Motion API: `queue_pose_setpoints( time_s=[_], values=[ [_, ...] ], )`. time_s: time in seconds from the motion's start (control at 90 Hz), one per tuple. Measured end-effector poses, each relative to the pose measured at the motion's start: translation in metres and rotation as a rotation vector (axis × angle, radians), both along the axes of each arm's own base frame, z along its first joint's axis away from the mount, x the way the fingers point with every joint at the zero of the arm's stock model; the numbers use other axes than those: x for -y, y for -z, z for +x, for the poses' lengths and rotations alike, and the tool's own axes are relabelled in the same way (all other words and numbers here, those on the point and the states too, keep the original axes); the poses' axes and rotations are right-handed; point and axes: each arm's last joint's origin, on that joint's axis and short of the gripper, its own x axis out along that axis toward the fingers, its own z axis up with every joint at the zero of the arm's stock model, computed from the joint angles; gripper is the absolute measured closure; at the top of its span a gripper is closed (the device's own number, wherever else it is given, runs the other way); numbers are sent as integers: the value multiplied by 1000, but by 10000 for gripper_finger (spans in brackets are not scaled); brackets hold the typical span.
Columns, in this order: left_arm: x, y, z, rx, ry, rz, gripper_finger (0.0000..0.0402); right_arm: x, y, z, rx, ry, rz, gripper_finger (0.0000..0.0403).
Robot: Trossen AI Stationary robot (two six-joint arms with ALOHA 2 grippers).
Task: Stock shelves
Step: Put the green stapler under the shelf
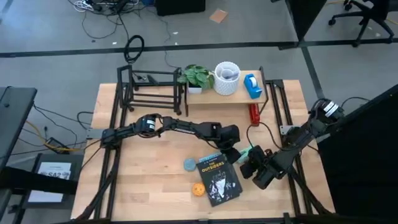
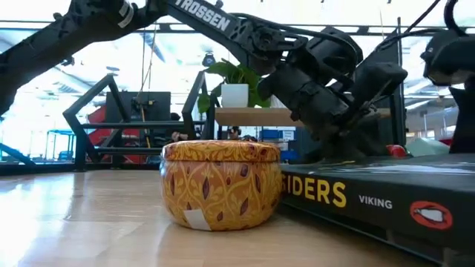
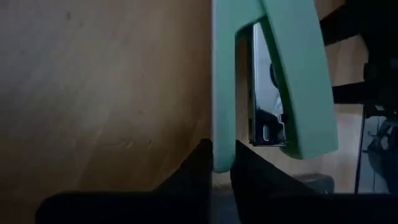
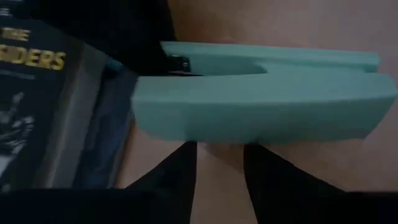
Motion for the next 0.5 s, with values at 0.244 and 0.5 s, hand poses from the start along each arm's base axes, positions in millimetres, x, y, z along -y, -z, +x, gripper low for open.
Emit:
queue_pose_setpoints(
  time_s=[0.244, 0.5],
  values=[
    [0, 1, 0, 6, 2, 21, 368, 14, -9, 3, -13, -6, -25, 303],
    [1, 2, -1, 17, 60, 27, 302, 23, -9, 9, -26, 3, -59, 303]
  ],
)
